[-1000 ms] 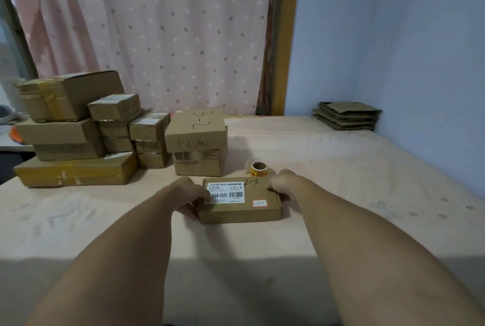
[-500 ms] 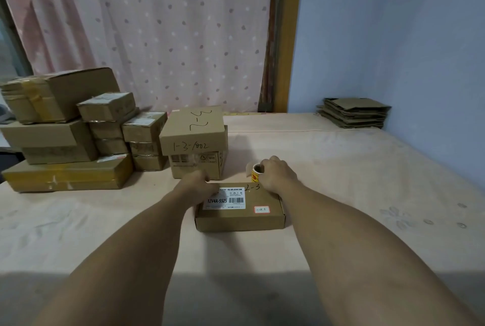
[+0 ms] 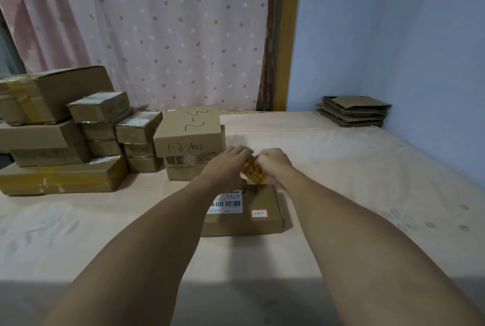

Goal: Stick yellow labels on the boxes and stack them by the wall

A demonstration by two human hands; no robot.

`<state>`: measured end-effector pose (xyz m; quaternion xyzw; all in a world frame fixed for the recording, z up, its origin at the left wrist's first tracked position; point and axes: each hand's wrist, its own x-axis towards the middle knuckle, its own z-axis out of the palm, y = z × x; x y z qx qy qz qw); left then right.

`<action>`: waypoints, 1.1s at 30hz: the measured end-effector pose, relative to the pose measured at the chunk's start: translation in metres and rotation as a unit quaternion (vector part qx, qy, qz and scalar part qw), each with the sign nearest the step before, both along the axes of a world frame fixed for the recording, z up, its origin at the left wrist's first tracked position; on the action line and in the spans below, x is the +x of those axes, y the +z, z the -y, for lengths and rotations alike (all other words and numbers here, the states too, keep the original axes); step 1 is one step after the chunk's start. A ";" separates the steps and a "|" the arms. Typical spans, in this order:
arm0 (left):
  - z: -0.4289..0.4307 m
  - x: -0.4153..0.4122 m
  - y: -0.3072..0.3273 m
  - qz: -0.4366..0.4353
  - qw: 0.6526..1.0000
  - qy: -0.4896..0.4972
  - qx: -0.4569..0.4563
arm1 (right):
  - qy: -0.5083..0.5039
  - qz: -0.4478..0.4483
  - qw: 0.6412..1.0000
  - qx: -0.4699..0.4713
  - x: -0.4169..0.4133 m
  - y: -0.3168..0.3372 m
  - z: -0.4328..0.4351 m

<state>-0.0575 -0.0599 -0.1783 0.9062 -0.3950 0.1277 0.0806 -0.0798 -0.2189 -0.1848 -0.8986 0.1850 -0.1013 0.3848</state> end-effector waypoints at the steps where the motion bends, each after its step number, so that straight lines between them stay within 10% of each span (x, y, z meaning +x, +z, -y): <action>1: 0.005 0.002 0.002 -0.003 1.000 -0.008 0.001 | 0.007 0.007 0.998 0.059 0.000 0.008 0.002; 17: -0.011 0.003 0.050 -0.278 0.902 0.030 -0.329 | 0.168 0.019 0.947 0.273 -0.020 0.054 0.022; 33: -0.045 -0.007 0.057 -0.438 0.865 0.002 -0.246 | 0.144 0.092 0.970 0.173 -0.032 0.066 0.021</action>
